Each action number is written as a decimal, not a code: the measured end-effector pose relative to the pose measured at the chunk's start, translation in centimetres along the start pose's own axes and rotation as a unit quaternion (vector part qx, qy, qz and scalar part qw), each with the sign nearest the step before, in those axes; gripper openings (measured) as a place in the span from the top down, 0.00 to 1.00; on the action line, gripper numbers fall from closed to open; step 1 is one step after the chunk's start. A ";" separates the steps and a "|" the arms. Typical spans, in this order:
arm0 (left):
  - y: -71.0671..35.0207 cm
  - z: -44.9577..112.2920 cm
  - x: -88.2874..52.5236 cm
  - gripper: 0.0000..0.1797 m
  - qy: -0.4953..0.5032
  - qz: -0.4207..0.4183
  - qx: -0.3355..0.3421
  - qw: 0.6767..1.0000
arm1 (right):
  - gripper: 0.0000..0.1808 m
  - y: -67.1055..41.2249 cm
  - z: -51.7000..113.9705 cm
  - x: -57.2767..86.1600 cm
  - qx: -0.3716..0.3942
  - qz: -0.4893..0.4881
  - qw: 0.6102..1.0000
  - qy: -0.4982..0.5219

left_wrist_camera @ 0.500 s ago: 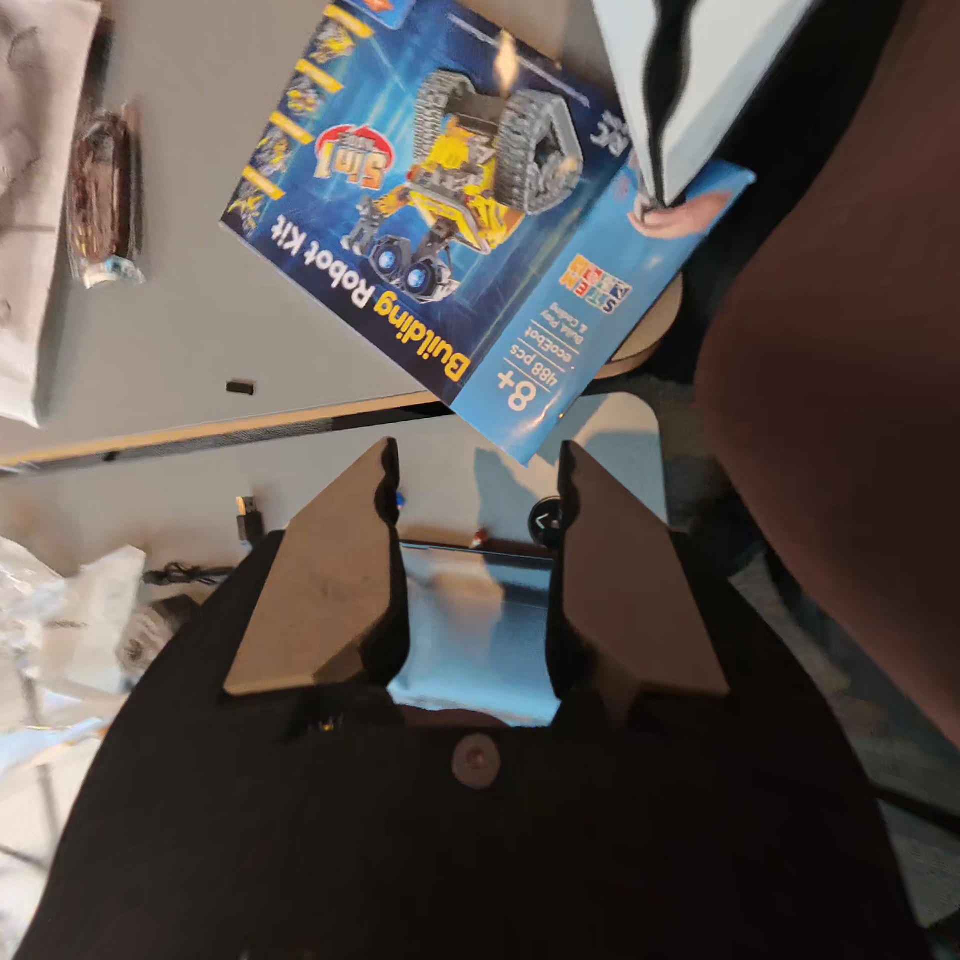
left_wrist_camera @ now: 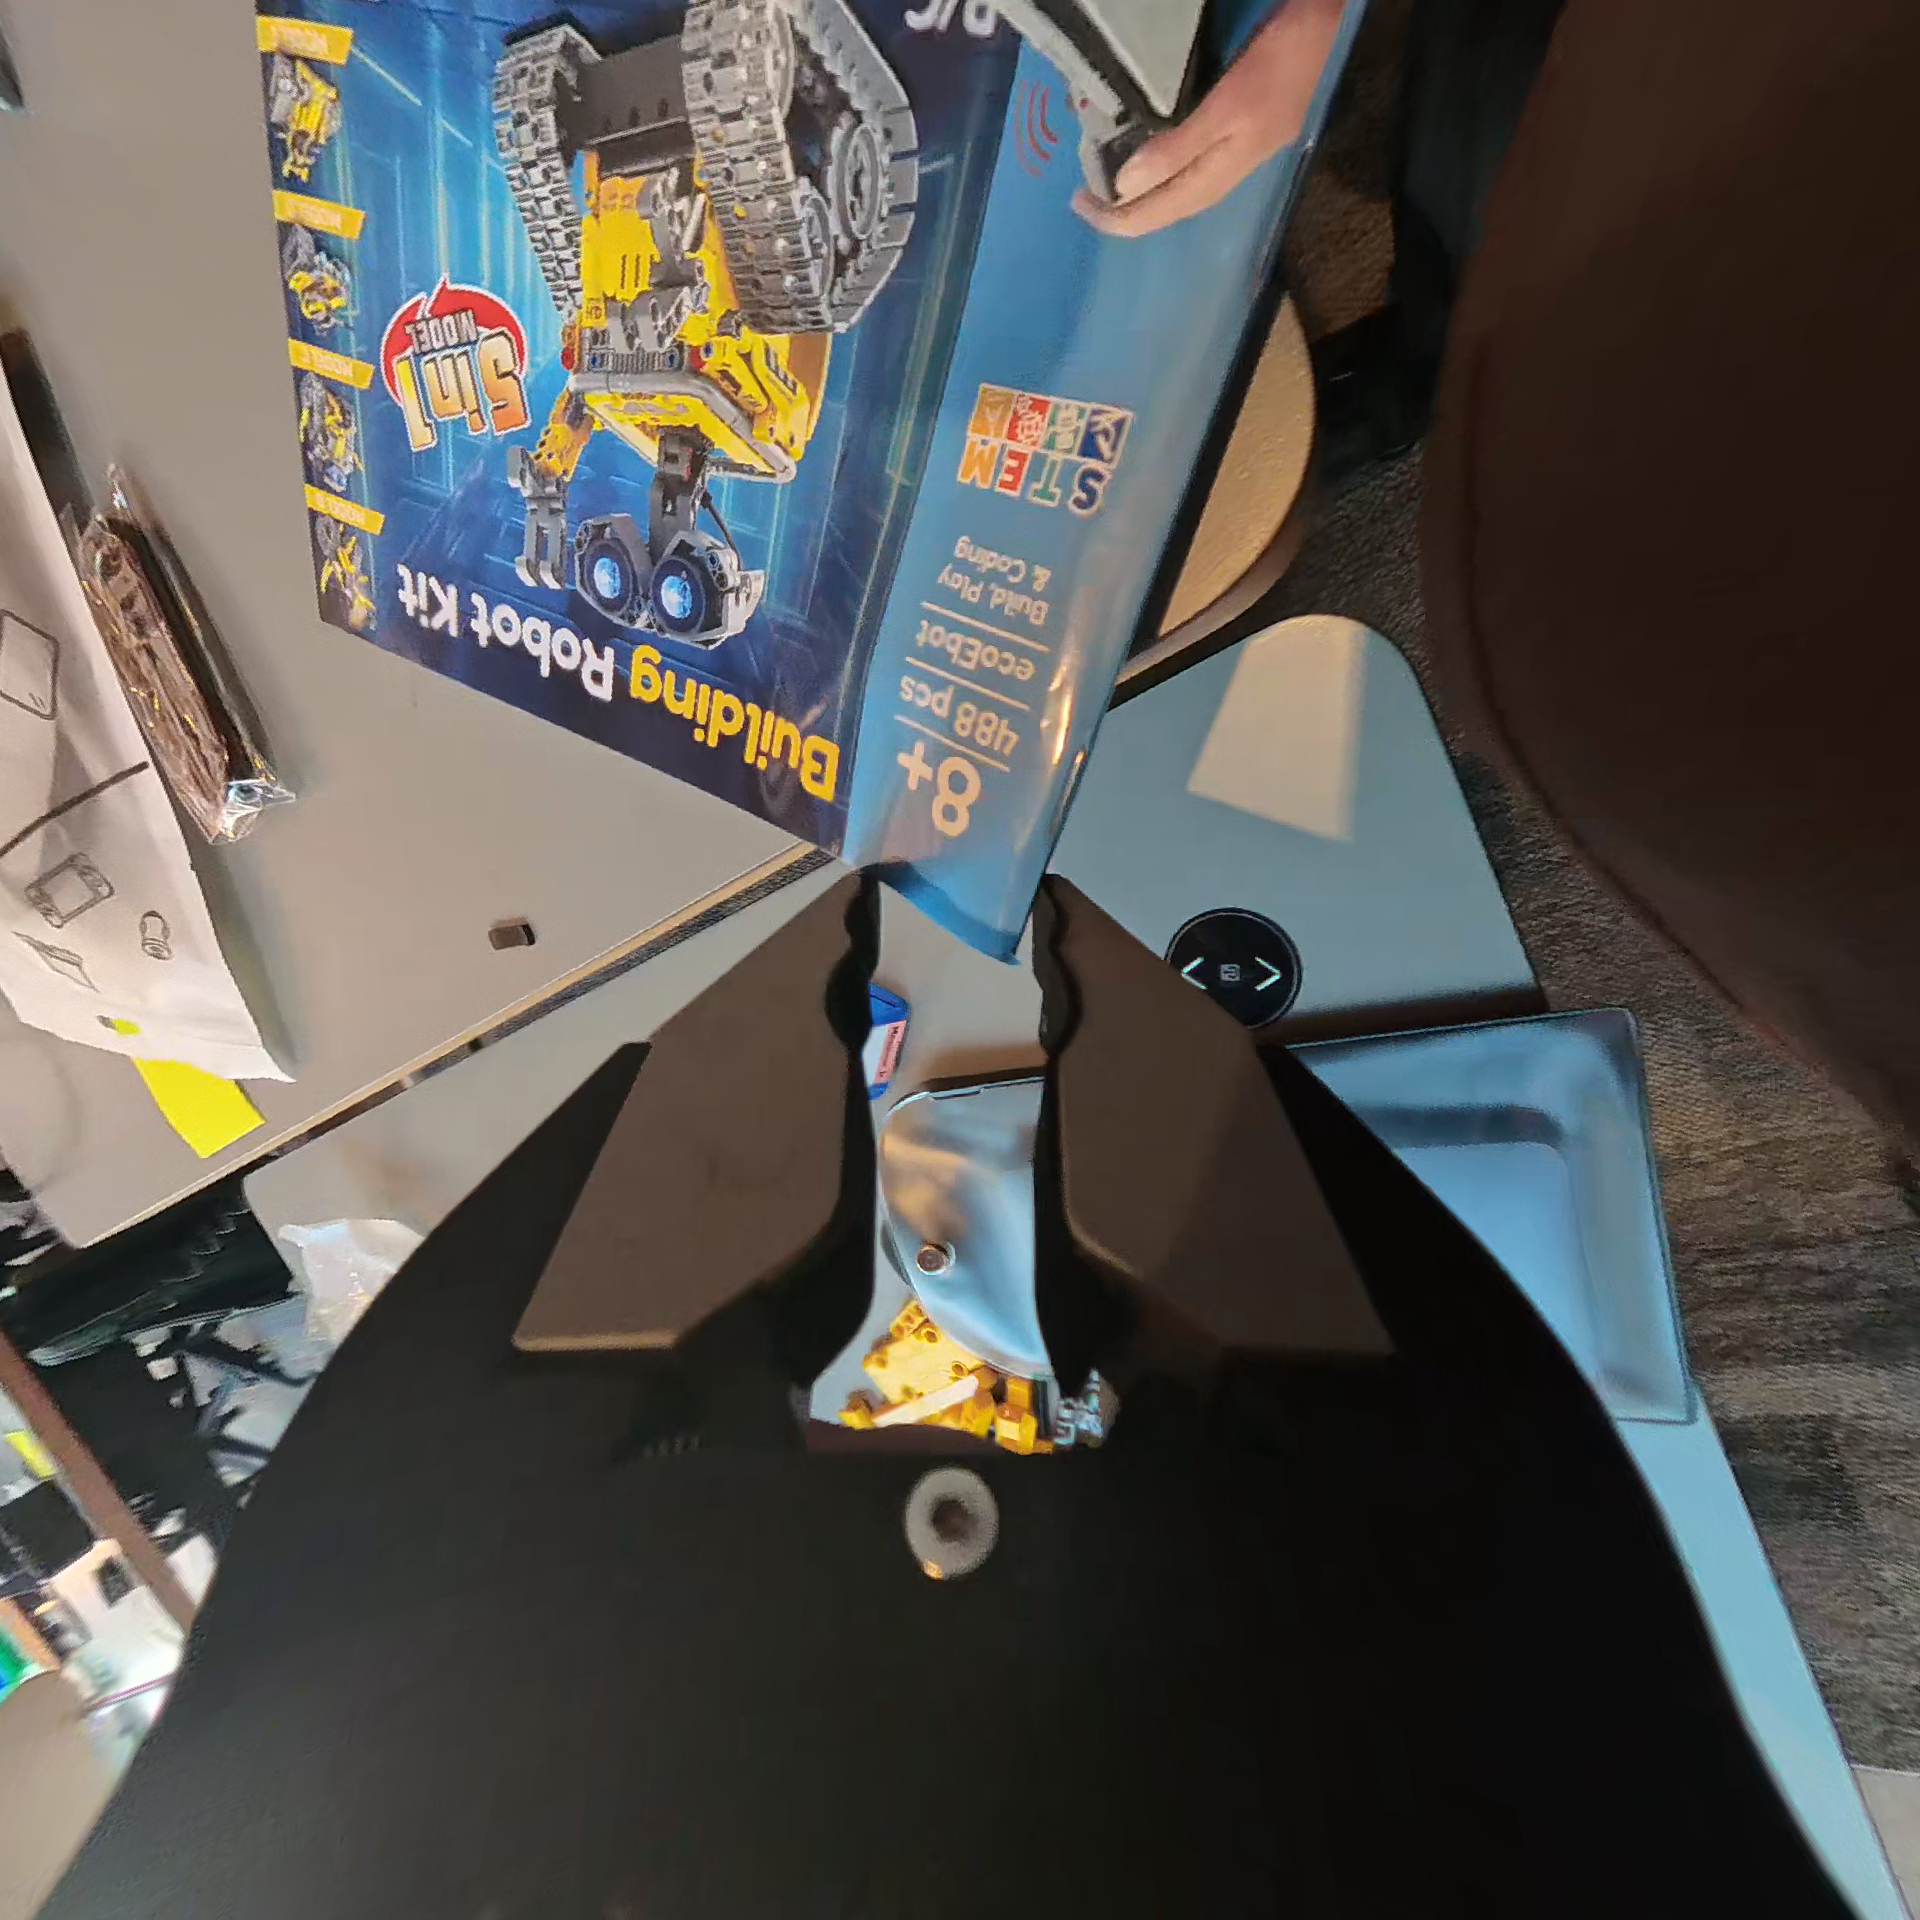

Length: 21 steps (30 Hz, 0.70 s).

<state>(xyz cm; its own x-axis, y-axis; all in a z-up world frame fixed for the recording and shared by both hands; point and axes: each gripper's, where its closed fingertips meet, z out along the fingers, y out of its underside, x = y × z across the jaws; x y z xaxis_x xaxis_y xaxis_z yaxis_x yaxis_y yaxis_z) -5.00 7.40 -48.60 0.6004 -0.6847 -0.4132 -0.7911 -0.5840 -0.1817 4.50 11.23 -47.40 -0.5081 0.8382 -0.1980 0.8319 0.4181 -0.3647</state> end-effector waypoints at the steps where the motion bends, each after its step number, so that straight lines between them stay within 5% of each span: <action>1: 0.0 -0.2 0.0 0.86 0.010 -0.010 0.004 1.000 | 1.00 -0.1 -0.1 0.0 0.000 0.000 1.000 0.001; 10: -1.0 -2.5 0.1 0.90 0.190 -0.199 0.032 0.961 | 0.88 -3.7 -3.7 0.2 0.052 -0.050 0.996 0.049; 13: -1.1 -2.7 0.3 0.90 0.248 -0.251 0.036 0.935 | 0.76 -4.7 -3.9 -1.5 0.046 -0.104 0.993 0.031; 18: -1.4 -3.0 0.1 0.91 0.279 -0.281 0.044 0.917 | 0.76 -2.7 -1.5 0.1 -0.035 -0.116 0.990 0.078; 21: -1.7 -3.2 0.2 0.94 0.286 -0.288 0.049 0.912 | 0.88 -1.9 -1.0 0.8 -0.054 -0.104 0.989 0.092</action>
<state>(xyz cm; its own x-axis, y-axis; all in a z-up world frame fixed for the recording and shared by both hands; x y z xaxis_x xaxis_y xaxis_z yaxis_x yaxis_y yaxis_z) -3.14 6.90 -45.47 0.8608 -0.4075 0.3048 -0.3139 -0.8966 -0.3123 2.76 11.46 -45.93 -0.6296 0.7757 0.0430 0.7380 0.6145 -0.2789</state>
